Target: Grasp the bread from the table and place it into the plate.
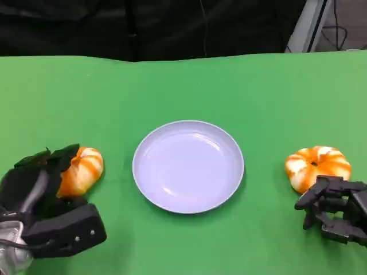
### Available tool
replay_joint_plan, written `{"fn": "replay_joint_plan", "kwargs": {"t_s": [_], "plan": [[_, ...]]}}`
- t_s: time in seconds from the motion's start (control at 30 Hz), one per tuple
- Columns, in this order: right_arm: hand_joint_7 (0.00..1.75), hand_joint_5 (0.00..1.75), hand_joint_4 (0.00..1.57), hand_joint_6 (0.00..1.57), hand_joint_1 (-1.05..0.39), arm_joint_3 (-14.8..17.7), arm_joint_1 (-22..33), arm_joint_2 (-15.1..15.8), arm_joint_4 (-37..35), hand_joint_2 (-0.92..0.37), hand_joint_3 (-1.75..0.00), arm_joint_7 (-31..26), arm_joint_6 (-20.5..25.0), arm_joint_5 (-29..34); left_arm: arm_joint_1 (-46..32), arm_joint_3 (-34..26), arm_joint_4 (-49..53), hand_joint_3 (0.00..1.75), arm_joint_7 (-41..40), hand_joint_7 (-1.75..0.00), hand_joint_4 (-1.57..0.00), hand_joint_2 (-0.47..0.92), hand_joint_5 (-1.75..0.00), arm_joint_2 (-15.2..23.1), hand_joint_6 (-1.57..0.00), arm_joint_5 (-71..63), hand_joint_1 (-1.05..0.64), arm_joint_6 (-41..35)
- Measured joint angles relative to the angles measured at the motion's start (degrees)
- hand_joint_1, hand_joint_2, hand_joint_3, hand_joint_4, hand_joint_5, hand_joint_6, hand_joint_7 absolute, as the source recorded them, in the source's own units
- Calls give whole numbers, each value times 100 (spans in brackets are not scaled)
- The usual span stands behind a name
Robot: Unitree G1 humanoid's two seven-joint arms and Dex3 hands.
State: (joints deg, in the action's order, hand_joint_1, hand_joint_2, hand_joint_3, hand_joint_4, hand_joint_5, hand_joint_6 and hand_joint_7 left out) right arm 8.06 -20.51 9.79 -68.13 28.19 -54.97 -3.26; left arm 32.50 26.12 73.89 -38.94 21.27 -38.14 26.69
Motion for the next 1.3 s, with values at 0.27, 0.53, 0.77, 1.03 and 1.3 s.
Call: {"fn": "replay_joint_plan", "kwargs": {"t_s": [0.27, 0.53, 0.77, 1.03, 1.3], "plan": [[96, 138, 89, 94, 10, -1, 23, 0, 5, -82, -63, -6, -4, 3, 60, 86, 5, 14, 106, -2, -42, 92, 0, 0, -48, -13, -74, -128], [97, 138, 88, 94, 10, -2, 35, 0, 6, -84, -62, -29, -54, 5, 97, 158, 22, 8, 106, -1, -43, 92, 0, 0, -50, -69, -60, -224], [96, 138, 87, 93, 10, -2, 36, 0, 7, -83, -62, -46, -72, 8, 196, 191, 93, 0, 204, 0, -41, 88, 0, -6, -48, -115, -24, -250], [97, 139, 88, 93, 10, -1, 36, 0, 7, -84, -61, 7, -72, -9, 207, 199, 113, 1, 217, 0, -42, 91, -1, -31, -49, -115, -12, -252], [98, 139, 88, 93, 10, -2, 39, 0, 17, -84, -61, 2, -73, -9, 221, 234, 121, 2, 252, -1, -49, 92, -3, -46, -52, -109, -14, -264]]}}
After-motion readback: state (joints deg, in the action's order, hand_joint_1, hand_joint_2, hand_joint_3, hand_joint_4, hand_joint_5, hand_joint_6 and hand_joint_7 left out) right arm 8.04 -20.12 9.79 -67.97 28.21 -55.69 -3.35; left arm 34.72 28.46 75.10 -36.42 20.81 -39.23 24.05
